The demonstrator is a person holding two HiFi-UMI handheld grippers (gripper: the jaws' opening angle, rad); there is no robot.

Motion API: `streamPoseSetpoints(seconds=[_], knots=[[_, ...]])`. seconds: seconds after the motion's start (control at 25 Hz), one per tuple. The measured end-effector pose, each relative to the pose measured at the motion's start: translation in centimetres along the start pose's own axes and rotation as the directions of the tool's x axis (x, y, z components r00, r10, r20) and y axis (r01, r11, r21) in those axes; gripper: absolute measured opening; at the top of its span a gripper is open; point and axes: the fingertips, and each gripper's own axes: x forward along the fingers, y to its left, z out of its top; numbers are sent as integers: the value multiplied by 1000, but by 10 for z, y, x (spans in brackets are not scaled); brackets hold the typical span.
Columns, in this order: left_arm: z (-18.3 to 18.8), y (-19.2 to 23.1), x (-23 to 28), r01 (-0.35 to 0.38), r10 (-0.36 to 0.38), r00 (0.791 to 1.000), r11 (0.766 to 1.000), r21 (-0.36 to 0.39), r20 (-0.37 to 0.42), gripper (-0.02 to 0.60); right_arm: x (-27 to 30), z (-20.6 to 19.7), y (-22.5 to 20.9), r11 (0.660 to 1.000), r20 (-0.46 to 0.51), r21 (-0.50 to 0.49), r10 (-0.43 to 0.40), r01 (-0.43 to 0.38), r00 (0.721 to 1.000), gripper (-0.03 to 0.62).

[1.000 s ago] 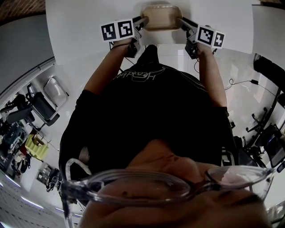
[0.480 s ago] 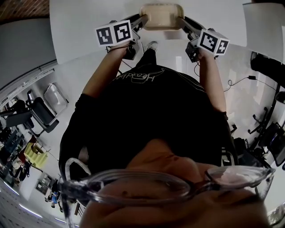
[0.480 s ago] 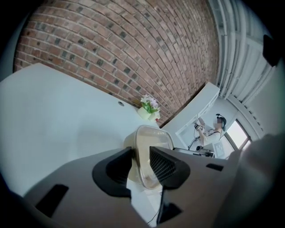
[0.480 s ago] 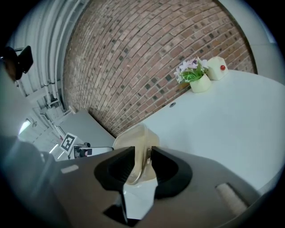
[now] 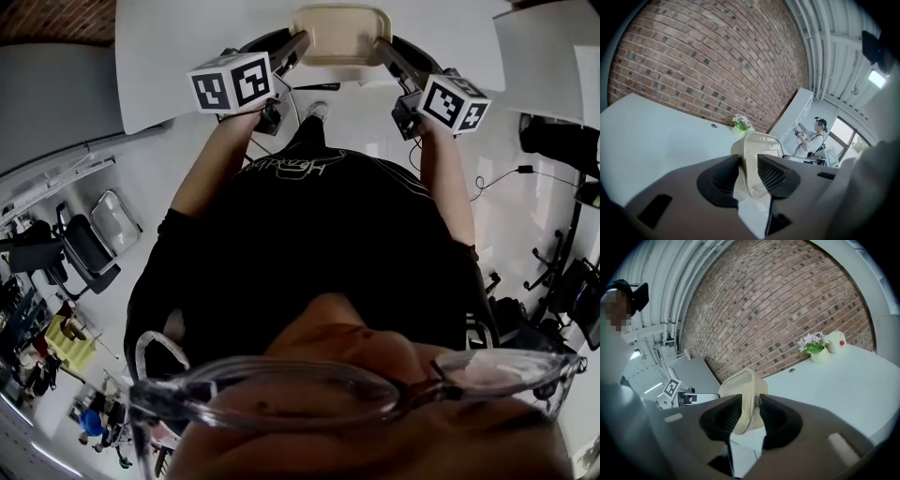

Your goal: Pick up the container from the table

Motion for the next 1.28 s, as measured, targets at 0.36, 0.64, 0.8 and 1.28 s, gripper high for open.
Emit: streamPoseSetpoints(seconds=[0.36, 0.64, 0.8, 1.28], knots=[[2, -42, -22, 43, -47, 997, 997, 65, 67, 129, -44, 11, 25, 998, 89, -57, 8, -3, 996, 123], [3, -42, -22, 38, -45, 996, 995, 90, 73, 129, -45, 10, 25, 999, 107, -48, 1, 4, 994, 121], [7, -46, -25, 29, -37, 996, 994, 101, 82, 129, -46, 11, 26, 999, 115, -46, 5, 0, 993, 121], [4, -44, -24, 23, -31, 997, 994, 108, 74, 129, -46, 11, 28, 999, 119, -49, 1, 5, 993, 121]])
